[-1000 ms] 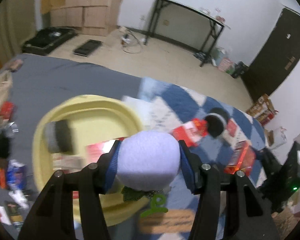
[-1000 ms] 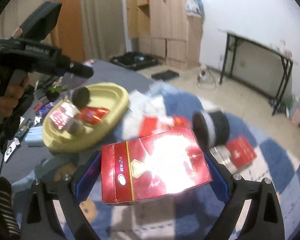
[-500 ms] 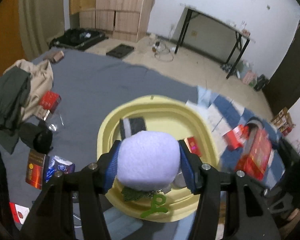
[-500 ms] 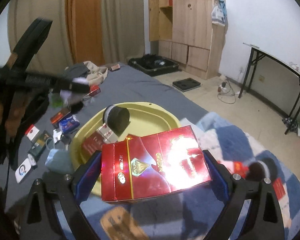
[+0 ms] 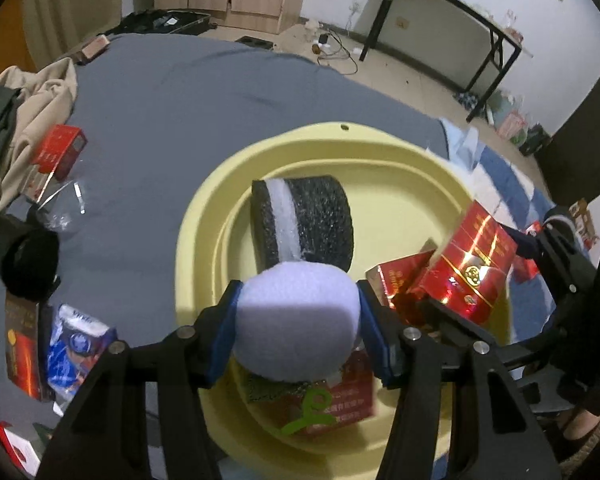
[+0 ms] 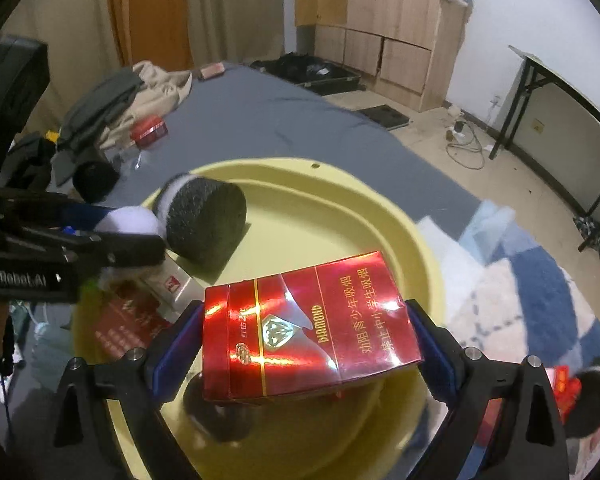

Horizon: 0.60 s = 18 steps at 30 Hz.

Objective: Organize rigid objects
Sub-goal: 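Place the white ball and red pack into the yellow tray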

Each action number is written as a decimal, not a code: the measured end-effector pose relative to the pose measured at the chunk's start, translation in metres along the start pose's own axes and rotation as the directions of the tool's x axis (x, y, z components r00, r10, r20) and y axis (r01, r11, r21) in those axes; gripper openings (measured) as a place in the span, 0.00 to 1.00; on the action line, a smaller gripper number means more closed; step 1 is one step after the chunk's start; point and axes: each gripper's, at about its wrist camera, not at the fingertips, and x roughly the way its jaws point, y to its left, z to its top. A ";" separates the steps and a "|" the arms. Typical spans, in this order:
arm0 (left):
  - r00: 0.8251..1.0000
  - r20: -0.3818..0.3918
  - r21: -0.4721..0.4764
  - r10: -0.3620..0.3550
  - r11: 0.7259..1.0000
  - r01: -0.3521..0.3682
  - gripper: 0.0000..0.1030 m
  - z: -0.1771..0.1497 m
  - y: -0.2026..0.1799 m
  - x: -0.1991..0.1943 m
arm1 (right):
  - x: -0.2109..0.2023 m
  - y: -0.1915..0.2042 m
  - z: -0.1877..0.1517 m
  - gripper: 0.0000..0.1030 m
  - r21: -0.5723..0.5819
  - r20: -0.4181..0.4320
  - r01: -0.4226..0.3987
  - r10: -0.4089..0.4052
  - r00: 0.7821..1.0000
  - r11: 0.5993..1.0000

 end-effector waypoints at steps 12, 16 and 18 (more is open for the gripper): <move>1.000 -0.024 -0.037 -0.007 0.999 0.006 0.59 -0.002 -0.001 0.012 | 0.036 -0.005 -0.006 0.93 0.049 -0.001 -0.032 0.033 0.999 0.998; 1.000 0.000 -0.040 -0.013 0.999 0.013 0.69 -0.002 -0.004 0.000 | 0.027 -0.005 -0.011 1.00 0.036 0.007 -0.032 0.032 0.999 0.999; 0.998 0.044 -0.059 -0.033 0.998 0.036 0.89 0.000 -0.005 -0.015 | 0.012 -0.005 -0.014 1.00 0.040 0.055 -0.038 0.036 0.998 0.998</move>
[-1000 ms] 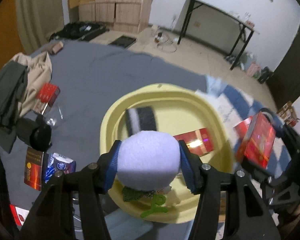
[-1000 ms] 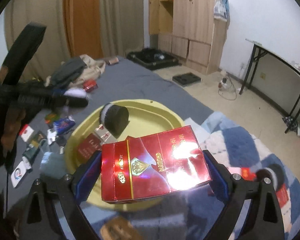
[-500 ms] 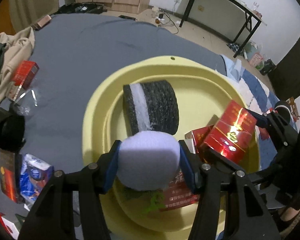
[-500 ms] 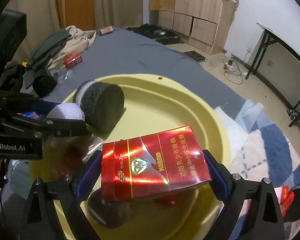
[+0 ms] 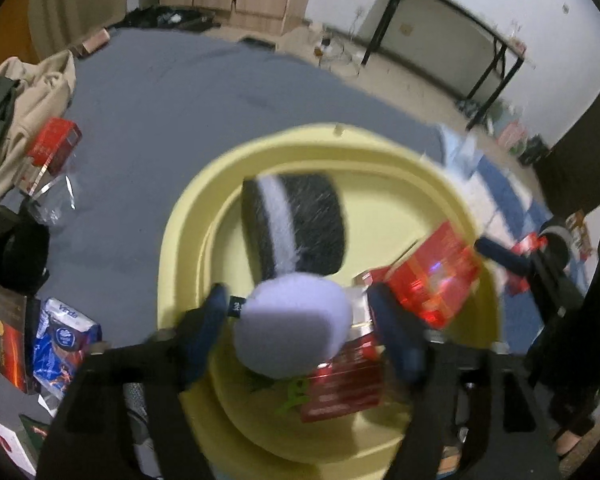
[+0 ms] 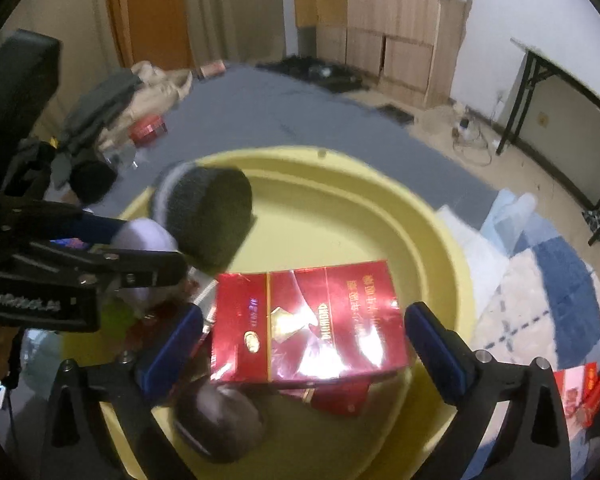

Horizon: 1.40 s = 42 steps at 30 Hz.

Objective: Organize rigid objects
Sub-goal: 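Place the white ball and red pack into the yellow tray, then grasp the red lighter with left tool while right tool grasps silver-red pack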

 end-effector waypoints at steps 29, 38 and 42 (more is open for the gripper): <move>0.990 -0.036 0.494 -0.137 0.859 0.137 1.00 -0.058 -0.227 -0.032 | -0.246 -0.169 -0.175 1.00 0.178 0.042 0.285 -0.297 0.954 0.942; 0.977 -0.129 0.564 -0.172 0.797 0.215 0.80 -0.030 -0.285 0.040 | -0.209 -0.225 -0.178 1.00 0.175 0.012 0.202 -0.208 0.978 0.964; 0.973 -0.147 0.599 -0.177 0.767 0.230 0.78 -0.019 -0.304 0.064 | -0.200 -0.239 -0.176 1.00 0.148 0.016 0.175 -0.179 0.984 0.973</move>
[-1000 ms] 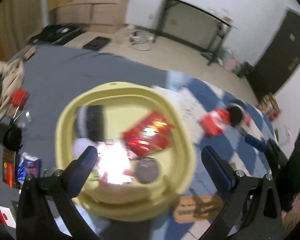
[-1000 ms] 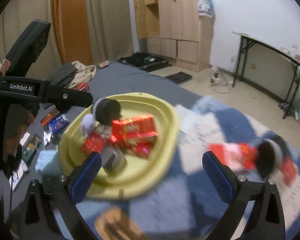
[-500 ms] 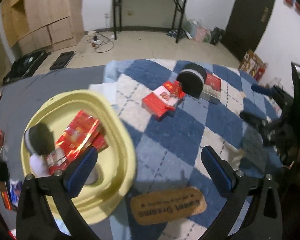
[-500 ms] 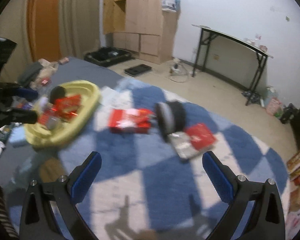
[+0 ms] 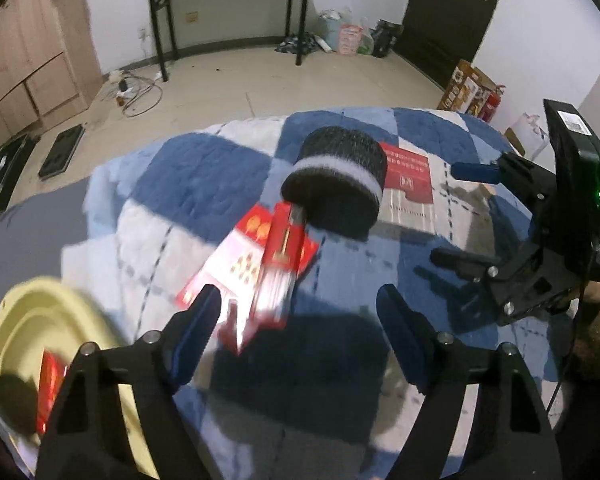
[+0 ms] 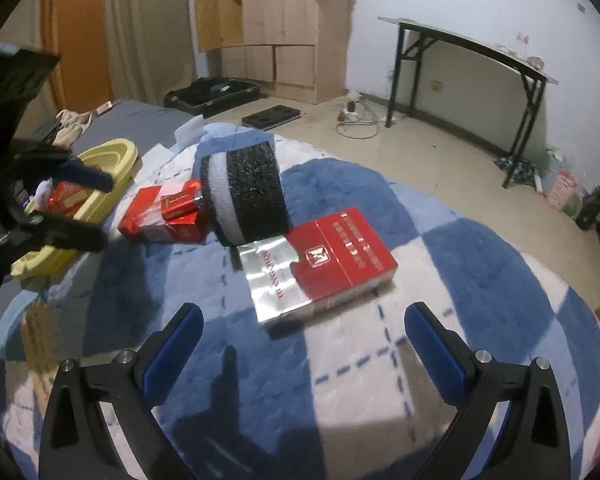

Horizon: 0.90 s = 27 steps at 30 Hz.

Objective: Organize rigid objects
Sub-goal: 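Grasp the red lighter with left tool while right tool grasps silver-red pack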

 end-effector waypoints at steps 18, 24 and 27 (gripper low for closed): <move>1.000 -0.008 -0.092 0.003 0.996 -0.004 0.25 0.006 0.018 0.025 | 0.053 -0.033 0.007 0.88 -0.082 -0.033 0.032 -0.035 0.999 0.996; 1.000 0.022 -0.135 0.023 0.991 -0.020 0.23 -0.007 0.014 0.011 | 0.050 -0.015 -0.002 0.87 -0.029 -0.024 0.077 -0.078 0.997 0.997; 0.998 0.051 -0.153 0.022 0.988 -0.014 0.23 -0.011 0.014 -0.011 | 0.039 -0.016 -0.004 0.87 0.036 -0.021 0.055 -0.054 0.998 0.998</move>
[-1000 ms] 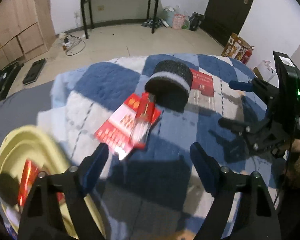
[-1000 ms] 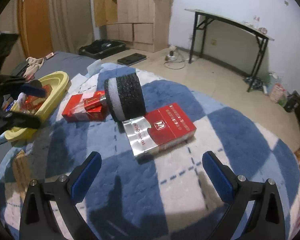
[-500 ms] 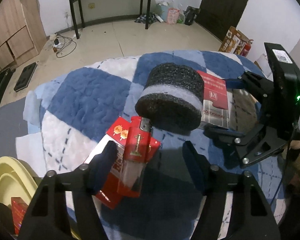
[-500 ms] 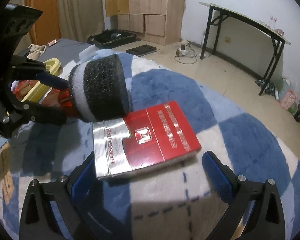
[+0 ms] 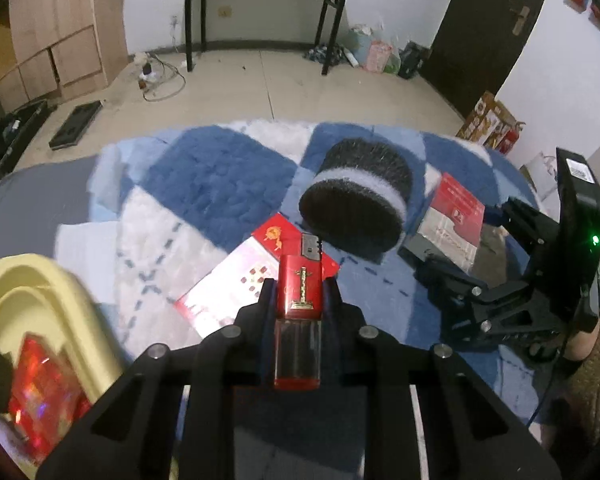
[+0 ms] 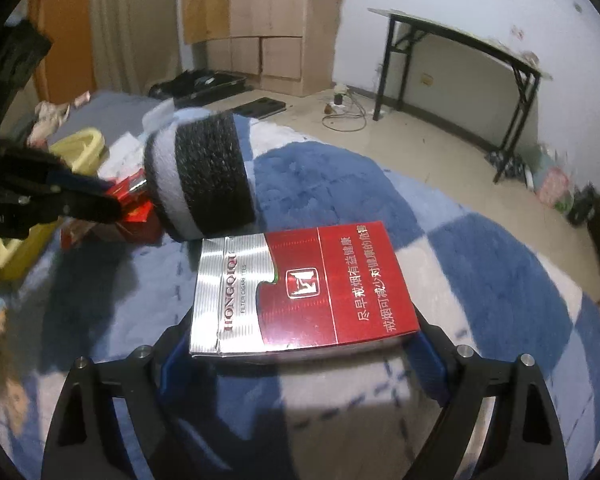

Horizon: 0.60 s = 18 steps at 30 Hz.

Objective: Organize rigid objects
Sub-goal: 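Grasp the red lighter with left tool while right tool grasps silver-red pack, then carry lighter and pack into the yellow tray and release them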

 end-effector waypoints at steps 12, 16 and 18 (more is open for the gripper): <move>0.985 0.109 -0.083 0.135 0.988 -0.127 0.23 -0.044 0.060 -0.146 | -0.098 0.044 0.016 0.87 0.062 0.120 0.006 -0.014 0.993 0.998; 0.972 0.128 -0.153 0.196 0.972 -0.176 0.23 -0.068 0.097 -0.187 | -0.119 0.094 0.028 0.87 0.010 0.163 -0.031 0.029 0.986 0.999; 0.965 0.128 -0.191 0.227 0.961 -0.201 0.23 -0.080 0.113 -0.202 | -0.124 0.122 0.036 0.87 -0.016 0.175 -0.056 0.058 0.983 0.998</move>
